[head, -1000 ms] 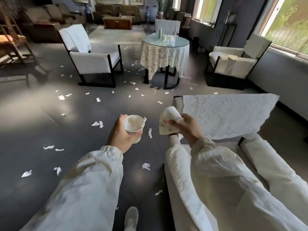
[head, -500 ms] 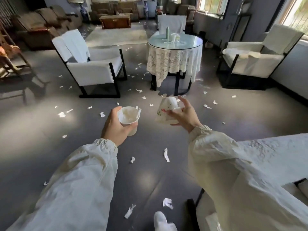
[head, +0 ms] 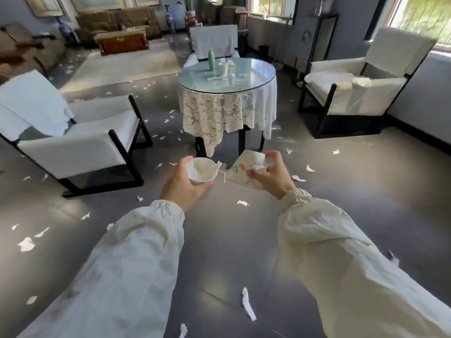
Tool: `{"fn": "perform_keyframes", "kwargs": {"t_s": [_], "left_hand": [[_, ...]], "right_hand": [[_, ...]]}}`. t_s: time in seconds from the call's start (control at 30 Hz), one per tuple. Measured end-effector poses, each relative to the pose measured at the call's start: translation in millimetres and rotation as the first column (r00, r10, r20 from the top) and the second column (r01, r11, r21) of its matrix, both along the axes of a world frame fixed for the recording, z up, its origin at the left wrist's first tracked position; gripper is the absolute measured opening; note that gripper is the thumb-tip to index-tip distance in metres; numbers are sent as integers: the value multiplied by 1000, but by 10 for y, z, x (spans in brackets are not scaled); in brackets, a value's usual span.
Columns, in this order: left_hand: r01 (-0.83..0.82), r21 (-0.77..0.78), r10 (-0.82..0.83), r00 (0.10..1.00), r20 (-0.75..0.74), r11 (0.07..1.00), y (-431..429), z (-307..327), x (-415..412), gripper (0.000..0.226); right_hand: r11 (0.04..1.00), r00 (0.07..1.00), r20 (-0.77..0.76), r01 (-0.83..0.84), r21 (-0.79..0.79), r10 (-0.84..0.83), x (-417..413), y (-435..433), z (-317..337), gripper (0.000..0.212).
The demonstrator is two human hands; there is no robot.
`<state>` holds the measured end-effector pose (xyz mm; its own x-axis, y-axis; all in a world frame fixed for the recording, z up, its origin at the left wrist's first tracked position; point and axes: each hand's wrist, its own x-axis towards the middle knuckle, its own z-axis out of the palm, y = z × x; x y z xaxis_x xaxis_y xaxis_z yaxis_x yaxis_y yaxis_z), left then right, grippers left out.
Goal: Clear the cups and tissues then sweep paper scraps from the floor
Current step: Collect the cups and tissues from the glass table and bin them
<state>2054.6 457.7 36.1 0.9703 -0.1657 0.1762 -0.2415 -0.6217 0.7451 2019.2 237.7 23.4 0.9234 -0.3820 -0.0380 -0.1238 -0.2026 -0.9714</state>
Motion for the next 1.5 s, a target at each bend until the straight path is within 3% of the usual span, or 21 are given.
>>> {"fn": "perform_keyframes", "kwargs": {"t_s": [0.23,0.57,0.87,1.0,1.23,1.37,1.5], "left_hand": [[160,-27,-161,986,-46,987,-1248,-142,1942,82],[418,2,-418,908,-30,909,-3535,-209,4909,80],[578,-7,-578,816,-14,816,-6060,-208,6603,81],[524,-32,-523,852,26,851,-6993,-107,7390,80],[306,-42,-304,952,45,951,-7991,-33,9084,76],[246,-71,-244,969,41,967,-8779,-210,10229,77],[218,-59,-216,976,30,974,-9624,-227,11286,77]], "right_hand": [[982,982,-56,177,-73,-181,1516,-1247,17,54],[912,913,-17,405,-72,-407,3893,-3092,59,49],[817,820,-36,563,-126,-571,5315,-5314,137,51],[835,843,-35,526,-164,-537,6155,-6395,185,49],[872,903,1,416,-259,-430,8065,-7915,331,72],[868,923,6,363,-338,-384,9232,-8717,201,56],[900,934,-23,336,-277,-355,10321,-9556,216,50]]}}
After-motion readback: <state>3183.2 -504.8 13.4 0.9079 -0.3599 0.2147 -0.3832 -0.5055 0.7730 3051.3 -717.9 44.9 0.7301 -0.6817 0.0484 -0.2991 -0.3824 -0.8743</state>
